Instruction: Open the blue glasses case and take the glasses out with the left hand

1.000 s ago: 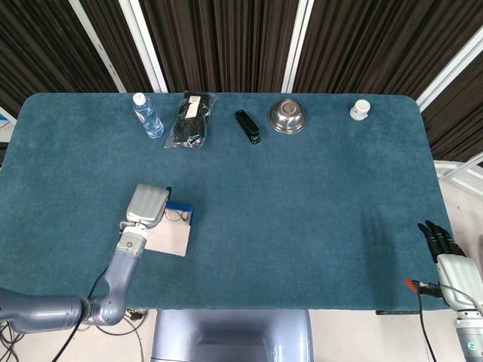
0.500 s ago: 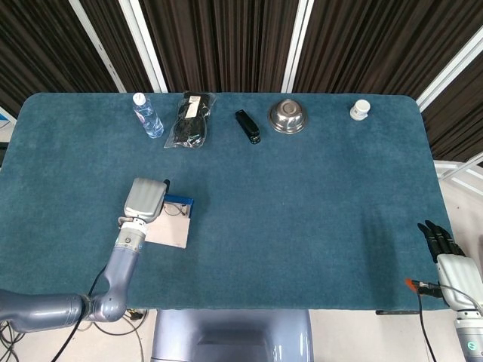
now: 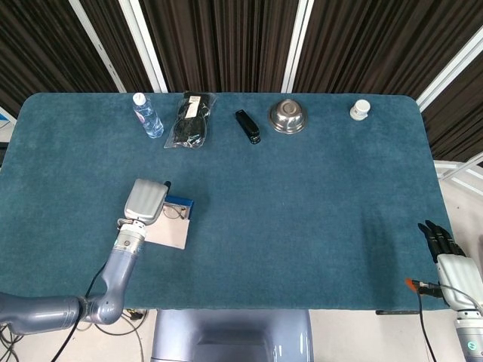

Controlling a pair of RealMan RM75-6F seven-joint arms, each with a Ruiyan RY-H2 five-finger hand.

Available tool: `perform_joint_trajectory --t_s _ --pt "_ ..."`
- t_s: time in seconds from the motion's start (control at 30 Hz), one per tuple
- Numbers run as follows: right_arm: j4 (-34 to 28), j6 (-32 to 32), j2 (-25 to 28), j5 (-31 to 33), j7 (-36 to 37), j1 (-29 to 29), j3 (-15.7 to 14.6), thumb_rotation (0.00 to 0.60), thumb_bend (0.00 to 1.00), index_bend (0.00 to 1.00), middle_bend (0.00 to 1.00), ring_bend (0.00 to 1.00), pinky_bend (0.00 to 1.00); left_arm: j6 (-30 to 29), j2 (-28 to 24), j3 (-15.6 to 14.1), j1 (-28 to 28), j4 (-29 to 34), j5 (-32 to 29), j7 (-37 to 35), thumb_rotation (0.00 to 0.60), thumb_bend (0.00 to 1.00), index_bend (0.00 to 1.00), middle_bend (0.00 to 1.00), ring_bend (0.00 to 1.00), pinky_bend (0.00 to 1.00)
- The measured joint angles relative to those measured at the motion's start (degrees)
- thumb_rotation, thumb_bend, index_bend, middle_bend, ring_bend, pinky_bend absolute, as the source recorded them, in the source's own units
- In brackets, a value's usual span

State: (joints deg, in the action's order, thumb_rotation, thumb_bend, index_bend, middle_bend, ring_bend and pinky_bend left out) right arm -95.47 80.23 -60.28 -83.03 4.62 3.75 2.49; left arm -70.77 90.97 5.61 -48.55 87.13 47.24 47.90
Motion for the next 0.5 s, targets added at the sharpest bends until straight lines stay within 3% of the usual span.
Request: perform_joint_trajectory --t_s 0.5 --pt "-0.1 0.0 0.1 0.0 0.0 0.0 0.0 0.6 0.12 0.0 0.0 0.0 0.21 1.1 0.5 1.2 0.9 -1.0 -0.8 0.5 0.6 0.41 0.54 1.0 0.91 0.93"
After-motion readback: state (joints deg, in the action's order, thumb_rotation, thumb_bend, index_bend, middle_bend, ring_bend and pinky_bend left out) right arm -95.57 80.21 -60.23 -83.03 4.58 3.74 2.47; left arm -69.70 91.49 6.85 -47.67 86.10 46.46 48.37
